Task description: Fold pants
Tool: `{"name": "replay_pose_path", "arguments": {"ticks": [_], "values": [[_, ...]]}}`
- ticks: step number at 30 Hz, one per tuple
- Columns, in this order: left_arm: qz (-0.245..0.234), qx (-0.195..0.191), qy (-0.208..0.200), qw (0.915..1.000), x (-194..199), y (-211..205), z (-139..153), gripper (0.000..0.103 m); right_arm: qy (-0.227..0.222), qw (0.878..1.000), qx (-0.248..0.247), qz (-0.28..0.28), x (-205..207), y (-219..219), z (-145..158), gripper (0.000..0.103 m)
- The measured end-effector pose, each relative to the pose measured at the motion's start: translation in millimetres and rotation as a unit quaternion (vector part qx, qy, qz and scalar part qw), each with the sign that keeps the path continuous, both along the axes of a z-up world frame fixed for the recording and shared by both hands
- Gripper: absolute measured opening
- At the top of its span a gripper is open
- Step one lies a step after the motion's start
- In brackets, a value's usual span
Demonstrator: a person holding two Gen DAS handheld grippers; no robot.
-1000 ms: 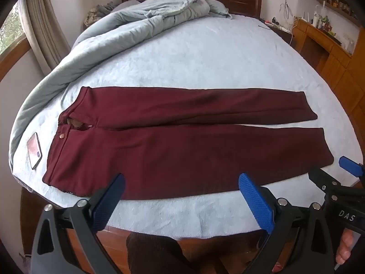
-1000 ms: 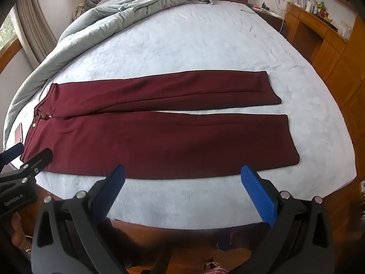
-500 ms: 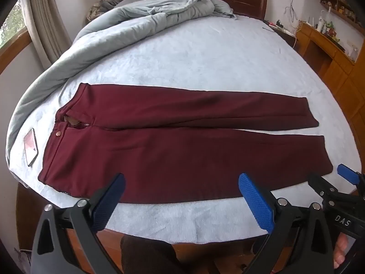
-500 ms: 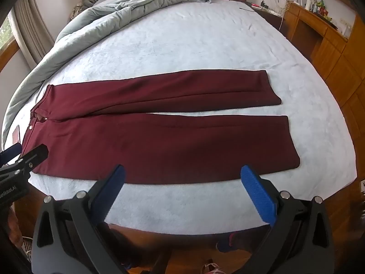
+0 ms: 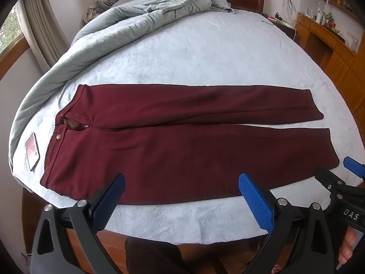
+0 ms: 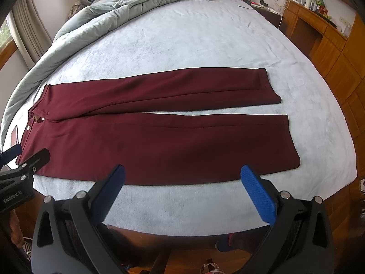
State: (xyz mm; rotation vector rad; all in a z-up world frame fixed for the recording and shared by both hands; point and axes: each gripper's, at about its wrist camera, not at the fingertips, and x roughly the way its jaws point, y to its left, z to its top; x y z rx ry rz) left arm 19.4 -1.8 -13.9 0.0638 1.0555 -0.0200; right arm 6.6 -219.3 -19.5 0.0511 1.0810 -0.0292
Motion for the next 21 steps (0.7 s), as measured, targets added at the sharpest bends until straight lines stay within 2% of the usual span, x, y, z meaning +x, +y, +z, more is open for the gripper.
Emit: {"name": "replay_pose_path", "arguments": {"ticks": [21], "values": [[-0.001, 0.001, 0.001, 1.0000, 1.7, -1.2, -0.6, 0.099, 0.000, 1.000, -0.001, 0.000, 0.8, -0.7, -0.9, 0.101]]}}
